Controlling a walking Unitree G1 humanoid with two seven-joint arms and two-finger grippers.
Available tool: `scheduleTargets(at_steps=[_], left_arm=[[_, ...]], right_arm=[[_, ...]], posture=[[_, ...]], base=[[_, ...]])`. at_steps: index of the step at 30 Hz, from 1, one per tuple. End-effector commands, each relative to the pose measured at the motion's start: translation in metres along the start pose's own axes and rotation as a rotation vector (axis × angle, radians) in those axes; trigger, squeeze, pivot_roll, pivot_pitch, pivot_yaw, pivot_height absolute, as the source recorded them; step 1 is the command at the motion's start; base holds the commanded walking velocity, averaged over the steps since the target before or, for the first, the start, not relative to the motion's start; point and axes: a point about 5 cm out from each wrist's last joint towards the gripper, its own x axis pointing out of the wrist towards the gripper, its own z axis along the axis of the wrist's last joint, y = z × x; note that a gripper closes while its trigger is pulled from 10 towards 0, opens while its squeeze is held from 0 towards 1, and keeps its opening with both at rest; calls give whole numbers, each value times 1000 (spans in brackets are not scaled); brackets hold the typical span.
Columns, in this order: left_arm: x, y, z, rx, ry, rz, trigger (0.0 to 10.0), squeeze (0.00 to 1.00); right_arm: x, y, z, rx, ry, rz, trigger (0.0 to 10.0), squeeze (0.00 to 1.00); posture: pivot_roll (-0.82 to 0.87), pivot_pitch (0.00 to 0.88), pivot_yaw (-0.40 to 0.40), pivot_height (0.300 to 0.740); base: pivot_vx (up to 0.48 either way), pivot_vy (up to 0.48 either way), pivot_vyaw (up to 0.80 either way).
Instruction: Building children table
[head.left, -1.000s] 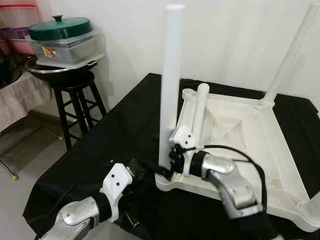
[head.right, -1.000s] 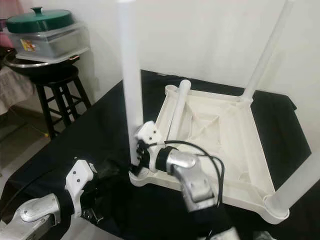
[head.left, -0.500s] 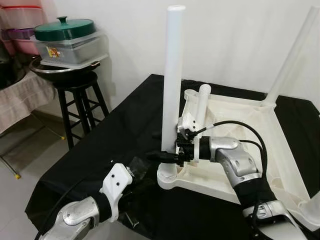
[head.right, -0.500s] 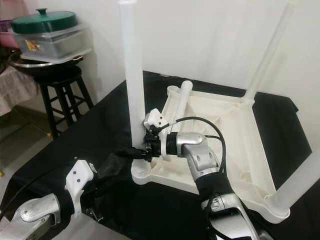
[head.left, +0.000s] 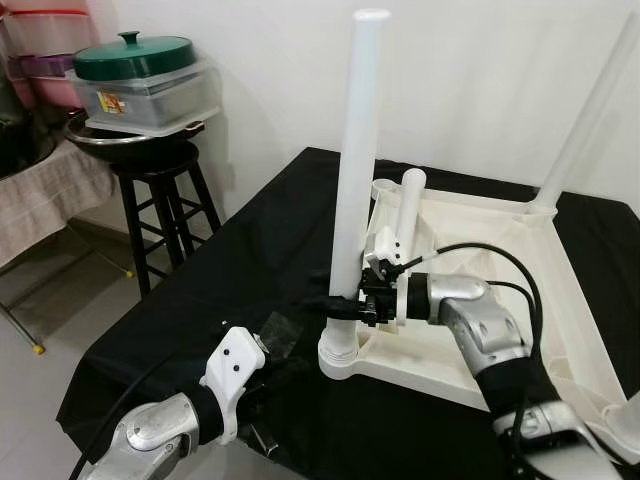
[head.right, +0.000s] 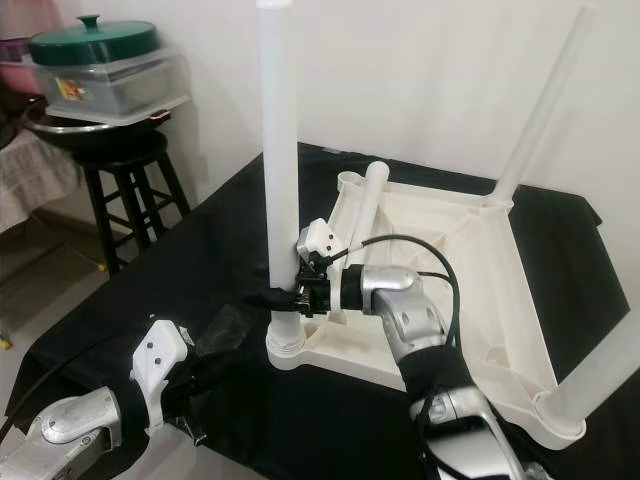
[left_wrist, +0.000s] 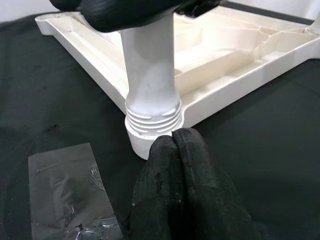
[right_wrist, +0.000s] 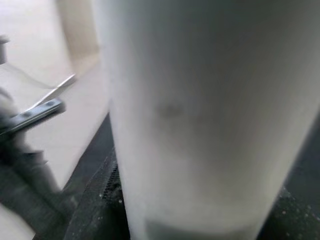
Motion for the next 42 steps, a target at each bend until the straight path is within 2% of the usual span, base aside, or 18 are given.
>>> scheduleTargets(at_steps=[1,2,3,4,8,16,17,18,19,20,23,24,26,28,31,32,35,42], left_arm=[[-1,-1,-2,-5,8,-4,10000,0],[-1,-1,-2,-5,8,-4,10000,0],[-3,-1,-1,-5,8,-3,10000,0],[-3,-1,-1,-6,8,-2,10000,0],[-3,0,-2,-4,10,-2,10000,0],[-3,-3,-2,-5,9,-10,10000,0],[-3,-3,-2,-4,9,-7,10000,0],[-3,-3,-2,-4,10,-6,10000,0],[-3,-3,-2,-6,11,-8,10000,0],[-3,-4,-2,-7,11,-11,10000,0],[-3,-4,-2,-9,12,-15,10000,0],[-3,-4,-2,-9,12,-17,10000,0],[-3,-4,-2,-9,13,-18,10000,0],[-2,-3,-3,-8,14,-18,10000,0],[-2,-2,-3,-6,15,-17,10000,0],[-1,-2,-3,-4,17,-15,10000,0],[-1,-2,-4,0,20,-9,10000,0],[-2,-3,-5,12,26,-16,10000,0]], right_arm=[[8,12,-17,131,19,-535,0,0],[8,12,-17,131,19,-535,0,0],[8,26,-26,248,39,-722,0,0],[12,40,-32,290,62,-752,0,0],[25,67,-50,248,102,-613,0,0],[18,50,-43,188,120,-653,0,0],[18,49,-44,186,138,-651,1725,0],[18,49,-43,189,150,-674,10000,0],[18,48,-41,193,155,-681,10000,0],[19,46,-36,185,144,-653,10000,667],[20,44,-31,174,128,-610,10000,667],[20,40,-24,153,97,-538,10000,1000],[21,36,-20,139,76,-491,10000,1000],[14,19,-6,41,33,-306,10000,1000],[10,13,-2,7,25,-249,10000,1000],[7,8,2,-3,18,-169,10000,0],[6,-1,6,-31,42,-35,10000,0],[12,-15,9,-22,71,8,10000,0]], posture=[[94,0,-59,740],[94,0,-59,740],[90,0,-54,740],[88,0,-43,740],[88,0,-41,740],[94,0,-56,740],[97,0,-55,740],[96,0,-52,740],[96,0,-51,740],[96,0,-50,740],[98,0,-48,740],[101,0,-40,740],[101,0,-40,740],[131,0,-48,740],[134,0,-48,740],[141,0,-55,740],[157,0,-64,740],[171,0,-71,740]], base=[[0,0,0],[0,0,0],[0,0,0],[0,0,0],[0,0,0],[0,0,0],[0,0,0],[0,0,0],[0,0,0],[0,0,0],[0,0,0],[0,0,0],[0,0,0],[0,0,0],[0,0,0],[0,0,0],[0,0,0],[0,0,0]])
